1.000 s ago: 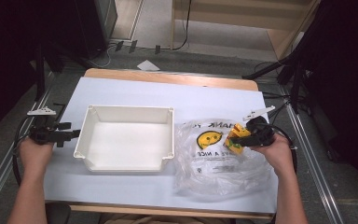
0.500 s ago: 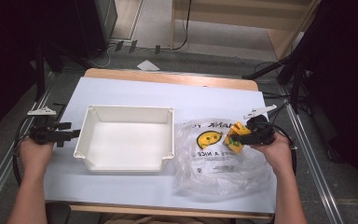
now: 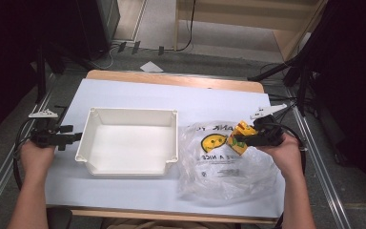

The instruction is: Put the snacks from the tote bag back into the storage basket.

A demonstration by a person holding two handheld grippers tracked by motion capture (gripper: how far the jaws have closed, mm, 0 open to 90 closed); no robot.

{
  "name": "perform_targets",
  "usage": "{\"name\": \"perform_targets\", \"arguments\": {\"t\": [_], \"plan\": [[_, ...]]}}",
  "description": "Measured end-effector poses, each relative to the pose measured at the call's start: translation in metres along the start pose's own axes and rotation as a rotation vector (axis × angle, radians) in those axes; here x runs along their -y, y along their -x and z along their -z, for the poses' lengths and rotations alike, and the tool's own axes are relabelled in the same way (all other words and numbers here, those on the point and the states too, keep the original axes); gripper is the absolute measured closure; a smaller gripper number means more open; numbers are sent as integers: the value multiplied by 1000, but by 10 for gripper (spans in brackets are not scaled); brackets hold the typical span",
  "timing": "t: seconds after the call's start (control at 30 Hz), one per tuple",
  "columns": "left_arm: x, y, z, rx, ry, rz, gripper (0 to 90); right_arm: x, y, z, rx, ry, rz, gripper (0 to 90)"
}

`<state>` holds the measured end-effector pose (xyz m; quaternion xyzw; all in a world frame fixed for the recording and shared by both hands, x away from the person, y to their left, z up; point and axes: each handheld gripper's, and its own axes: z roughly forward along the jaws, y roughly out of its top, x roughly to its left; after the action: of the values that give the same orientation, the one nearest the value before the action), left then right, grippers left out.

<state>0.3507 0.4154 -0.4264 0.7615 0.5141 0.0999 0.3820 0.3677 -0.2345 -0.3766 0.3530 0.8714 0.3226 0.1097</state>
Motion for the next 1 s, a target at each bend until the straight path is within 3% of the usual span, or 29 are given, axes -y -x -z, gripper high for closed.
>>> {"name": "perform_targets", "arguments": {"t": [0.2,0.83,1.0], "plan": [[0,1,1,-4,-3,-2,229,-8,-8,-3,-47,-14,11,520],[4,4,3,0,0,-5,230,-34,-34,-3,-80,6,99,521],[5,4,6,5,-2,-4,229,-39,-39,-5,-118,8,118,522]]}}
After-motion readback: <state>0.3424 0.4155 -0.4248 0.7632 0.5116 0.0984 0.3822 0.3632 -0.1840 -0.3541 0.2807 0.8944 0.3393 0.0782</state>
